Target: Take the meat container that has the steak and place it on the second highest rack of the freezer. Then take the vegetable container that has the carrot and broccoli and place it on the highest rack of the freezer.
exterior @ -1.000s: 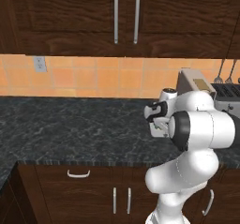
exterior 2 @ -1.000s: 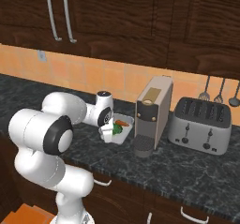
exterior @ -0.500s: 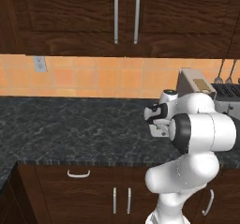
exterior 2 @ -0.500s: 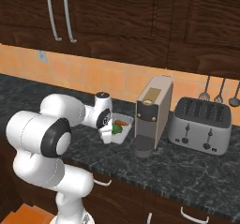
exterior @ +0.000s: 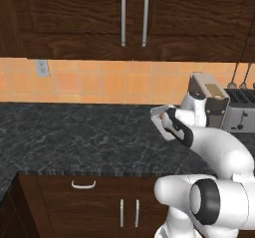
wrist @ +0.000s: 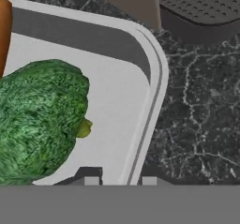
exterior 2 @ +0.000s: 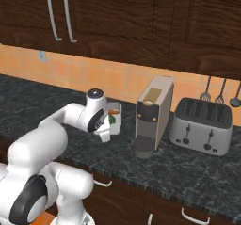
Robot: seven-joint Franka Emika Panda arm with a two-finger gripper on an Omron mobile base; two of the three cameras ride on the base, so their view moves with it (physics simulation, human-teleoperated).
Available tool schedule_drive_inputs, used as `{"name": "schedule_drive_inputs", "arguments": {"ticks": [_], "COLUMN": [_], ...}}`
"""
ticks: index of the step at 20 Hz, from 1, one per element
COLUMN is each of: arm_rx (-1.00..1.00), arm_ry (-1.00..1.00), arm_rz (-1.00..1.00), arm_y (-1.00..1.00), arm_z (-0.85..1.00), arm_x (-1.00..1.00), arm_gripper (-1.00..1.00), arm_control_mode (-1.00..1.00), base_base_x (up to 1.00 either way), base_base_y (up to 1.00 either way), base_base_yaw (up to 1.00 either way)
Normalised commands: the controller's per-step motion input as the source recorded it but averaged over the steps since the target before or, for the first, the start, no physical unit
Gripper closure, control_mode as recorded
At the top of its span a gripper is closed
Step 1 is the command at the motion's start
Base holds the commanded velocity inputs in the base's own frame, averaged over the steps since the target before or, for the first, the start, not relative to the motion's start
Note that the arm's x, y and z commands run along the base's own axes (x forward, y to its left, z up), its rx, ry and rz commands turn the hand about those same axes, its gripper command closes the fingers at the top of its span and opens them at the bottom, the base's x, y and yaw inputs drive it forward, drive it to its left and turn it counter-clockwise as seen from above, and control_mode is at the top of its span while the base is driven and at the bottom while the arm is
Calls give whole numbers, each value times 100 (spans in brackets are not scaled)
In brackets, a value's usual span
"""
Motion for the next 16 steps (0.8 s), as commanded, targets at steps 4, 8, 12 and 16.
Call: {"name": "schedule_drive_inputs", "arguments": {"ticks": [4,8,12,16], "arm_rx": [-3,0,9,16], "arm_ry": [-2,0,0,0], "arm_rz": [1,-1,-14,-25], "arm_y": [24,51,23,0], "arm_z": [100,99,79,44], "arm_x": [-75,-77,-88,-87], "arm_gripper": [100,100,100,100], "arm_control_mode": [-100,-100,-100,-100], "base_base_x": [0,0,0,0], "base_base_y": [0,0,0,0], "base_base_yaw": [0,0,0,0]}}
